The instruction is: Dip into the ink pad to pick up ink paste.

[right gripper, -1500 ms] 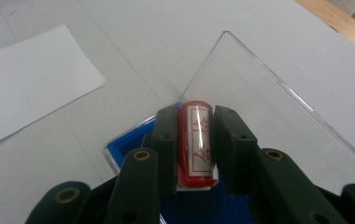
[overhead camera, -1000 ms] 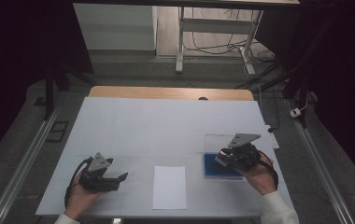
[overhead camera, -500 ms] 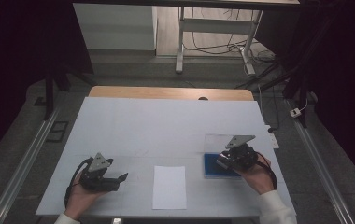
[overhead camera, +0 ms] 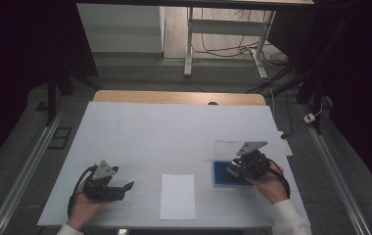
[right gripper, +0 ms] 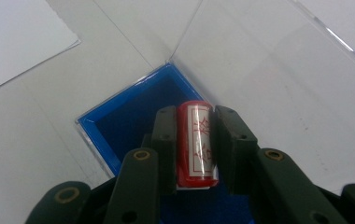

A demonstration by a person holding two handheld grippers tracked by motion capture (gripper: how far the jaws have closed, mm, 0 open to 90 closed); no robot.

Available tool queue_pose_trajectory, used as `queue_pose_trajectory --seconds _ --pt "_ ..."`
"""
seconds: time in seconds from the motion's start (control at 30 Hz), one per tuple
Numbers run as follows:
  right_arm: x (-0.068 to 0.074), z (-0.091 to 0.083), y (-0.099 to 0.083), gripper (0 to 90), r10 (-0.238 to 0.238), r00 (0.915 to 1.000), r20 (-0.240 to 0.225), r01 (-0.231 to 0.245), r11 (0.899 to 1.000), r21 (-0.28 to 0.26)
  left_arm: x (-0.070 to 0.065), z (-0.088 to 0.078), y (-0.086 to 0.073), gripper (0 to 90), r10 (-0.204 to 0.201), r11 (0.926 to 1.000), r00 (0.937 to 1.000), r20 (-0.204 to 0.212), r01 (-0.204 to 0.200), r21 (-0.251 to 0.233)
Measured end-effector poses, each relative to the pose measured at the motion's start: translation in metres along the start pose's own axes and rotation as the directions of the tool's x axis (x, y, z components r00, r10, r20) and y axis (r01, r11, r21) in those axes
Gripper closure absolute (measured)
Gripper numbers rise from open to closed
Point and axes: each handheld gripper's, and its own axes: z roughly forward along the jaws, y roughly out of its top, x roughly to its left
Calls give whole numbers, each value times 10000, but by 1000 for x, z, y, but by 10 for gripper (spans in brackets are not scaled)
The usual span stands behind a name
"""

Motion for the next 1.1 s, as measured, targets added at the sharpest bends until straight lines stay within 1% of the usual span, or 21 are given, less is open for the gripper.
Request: queue_pose_trajectory --seconds 0.3,0.37,0.47,0.73,0.83,0.87,1.1 --pt "1 1 1 706 -88 10000 34 88 9999 127 0 -1 0 208 -19 10000 10000 0 19 -2" --pt "2 1 1 706 -64 9999 129 62 9999 147 0 -1 0 208 -18 10000 10000 5 18 2" --pt "2 2 1 706 -119 9999 86 117 9998 167 0 0 0 209 -14 10000 10000 10 14 10" --pt "0 3 1 708 -76 10000 -23 77 9999 155 0 0 0 209 -12 10000 10000 21 12 43" --pt "0 3 0 708 -69 10000 -30 69 9998 171 0 0 0 209 -17 10000 10000 33 16 51" --pt "1 6 -1 709 -79 10000 -7 80 9997 213 0 0 0 209 -22 10000 10000 39 22 42" --pt "2 7 -3 711 -49 10000 -26 49 9999 161 -1 -1 0 209 -43 10000 10000 38 43 70"
